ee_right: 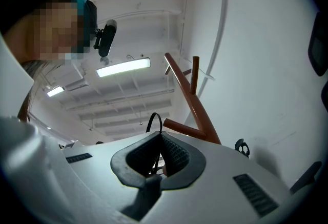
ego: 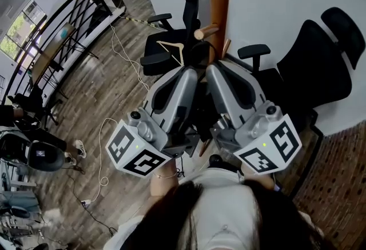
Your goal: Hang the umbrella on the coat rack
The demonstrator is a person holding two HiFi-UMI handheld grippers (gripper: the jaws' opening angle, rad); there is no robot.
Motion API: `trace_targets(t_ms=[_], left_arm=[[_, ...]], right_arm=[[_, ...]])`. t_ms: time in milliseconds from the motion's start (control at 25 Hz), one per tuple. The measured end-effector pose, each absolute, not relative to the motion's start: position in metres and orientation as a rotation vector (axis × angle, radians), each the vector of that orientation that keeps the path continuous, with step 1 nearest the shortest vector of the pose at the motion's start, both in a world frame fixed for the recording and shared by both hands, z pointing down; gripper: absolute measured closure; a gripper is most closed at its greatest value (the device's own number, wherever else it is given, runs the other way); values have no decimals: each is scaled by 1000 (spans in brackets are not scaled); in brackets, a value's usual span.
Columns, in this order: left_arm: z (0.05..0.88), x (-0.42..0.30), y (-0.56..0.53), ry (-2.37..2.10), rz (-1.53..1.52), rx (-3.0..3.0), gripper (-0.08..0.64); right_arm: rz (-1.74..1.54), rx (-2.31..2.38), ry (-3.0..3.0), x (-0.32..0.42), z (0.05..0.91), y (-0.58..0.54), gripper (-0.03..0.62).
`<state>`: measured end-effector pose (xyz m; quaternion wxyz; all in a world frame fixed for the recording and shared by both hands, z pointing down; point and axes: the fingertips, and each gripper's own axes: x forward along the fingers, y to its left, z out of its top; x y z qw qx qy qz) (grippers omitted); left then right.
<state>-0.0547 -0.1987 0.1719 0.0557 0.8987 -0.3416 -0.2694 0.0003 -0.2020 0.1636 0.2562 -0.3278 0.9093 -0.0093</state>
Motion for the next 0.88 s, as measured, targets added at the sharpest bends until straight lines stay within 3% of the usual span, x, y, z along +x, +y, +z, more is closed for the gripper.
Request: trace_targets(t_ms=[880], left_arm=[[167, -54, -238, -1029, -812, 2689, 551]], right_arm=[[-55, -888, 2473, 1, 158, -241, 555]])
